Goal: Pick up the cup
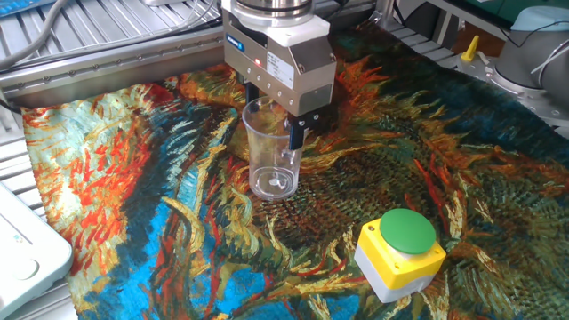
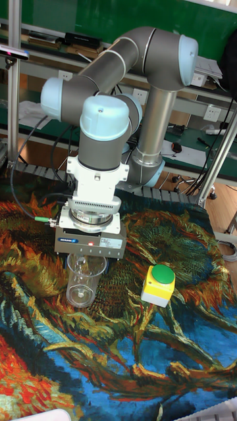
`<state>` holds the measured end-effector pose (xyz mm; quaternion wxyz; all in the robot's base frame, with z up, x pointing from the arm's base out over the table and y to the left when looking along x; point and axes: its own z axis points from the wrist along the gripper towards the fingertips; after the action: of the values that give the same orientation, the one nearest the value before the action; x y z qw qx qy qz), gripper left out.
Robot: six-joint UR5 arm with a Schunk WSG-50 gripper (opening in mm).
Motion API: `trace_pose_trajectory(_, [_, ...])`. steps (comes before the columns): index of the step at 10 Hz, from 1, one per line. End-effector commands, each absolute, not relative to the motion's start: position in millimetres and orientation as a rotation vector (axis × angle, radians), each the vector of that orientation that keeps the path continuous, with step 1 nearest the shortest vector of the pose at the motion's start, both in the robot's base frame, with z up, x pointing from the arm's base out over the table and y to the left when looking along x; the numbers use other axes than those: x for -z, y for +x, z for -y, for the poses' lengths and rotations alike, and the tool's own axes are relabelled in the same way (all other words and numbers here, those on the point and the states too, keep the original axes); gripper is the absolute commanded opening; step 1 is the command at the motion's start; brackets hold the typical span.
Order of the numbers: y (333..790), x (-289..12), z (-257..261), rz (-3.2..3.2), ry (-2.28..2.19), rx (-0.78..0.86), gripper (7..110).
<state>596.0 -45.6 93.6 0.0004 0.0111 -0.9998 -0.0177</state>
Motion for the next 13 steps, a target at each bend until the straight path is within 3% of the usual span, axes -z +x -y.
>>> trace_pose_trajectory(1, [596.4, -95.2, 43.5, 3.141, 0.018, 0.071, 88])
trace_pose_trajectory(13, [593.8, -106.0, 47.0, 3.112, 0.011, 0.059, 88])
